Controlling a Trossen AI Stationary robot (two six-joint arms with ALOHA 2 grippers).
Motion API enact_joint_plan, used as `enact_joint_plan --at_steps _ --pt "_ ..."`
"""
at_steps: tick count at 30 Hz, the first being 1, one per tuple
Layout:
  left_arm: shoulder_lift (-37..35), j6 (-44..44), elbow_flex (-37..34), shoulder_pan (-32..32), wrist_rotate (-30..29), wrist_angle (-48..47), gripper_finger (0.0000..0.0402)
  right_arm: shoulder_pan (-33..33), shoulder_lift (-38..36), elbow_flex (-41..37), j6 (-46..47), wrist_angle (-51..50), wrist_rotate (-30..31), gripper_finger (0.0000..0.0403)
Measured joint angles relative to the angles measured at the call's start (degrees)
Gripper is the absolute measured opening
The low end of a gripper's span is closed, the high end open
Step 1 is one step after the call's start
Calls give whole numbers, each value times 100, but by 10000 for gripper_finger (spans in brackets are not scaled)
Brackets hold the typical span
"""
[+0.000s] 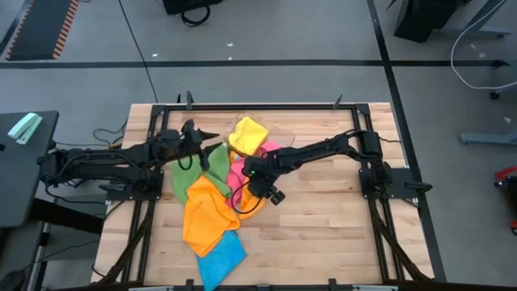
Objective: Fold microfiber towels
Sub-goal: Fold the right orange microfiber cloth
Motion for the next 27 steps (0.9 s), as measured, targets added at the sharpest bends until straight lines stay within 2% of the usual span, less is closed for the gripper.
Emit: enact_joint_plan --at_steps 5,10,13,18,23,27 --pt "0 4 0 -1 0 554 162 25 0 0 171 -289 0 133" --pt "0 -62 0 -1 0 1033 162 84 0 0 226 -329 60 52" --pt "-2 -597 0 -27 0 1133 162 204 0 0 278 -393 237 12" --pt "0 -1264 0 -44 4 975 162 517 -43 0 322 -569 913 7" --pt "0 -2102 0 -116 70 560 162 792 -185 0 794 -869 1061 5" --pt "73 -2347 0 -442 197 356 162 1104 -343 0 1111 -1417 1877 5"
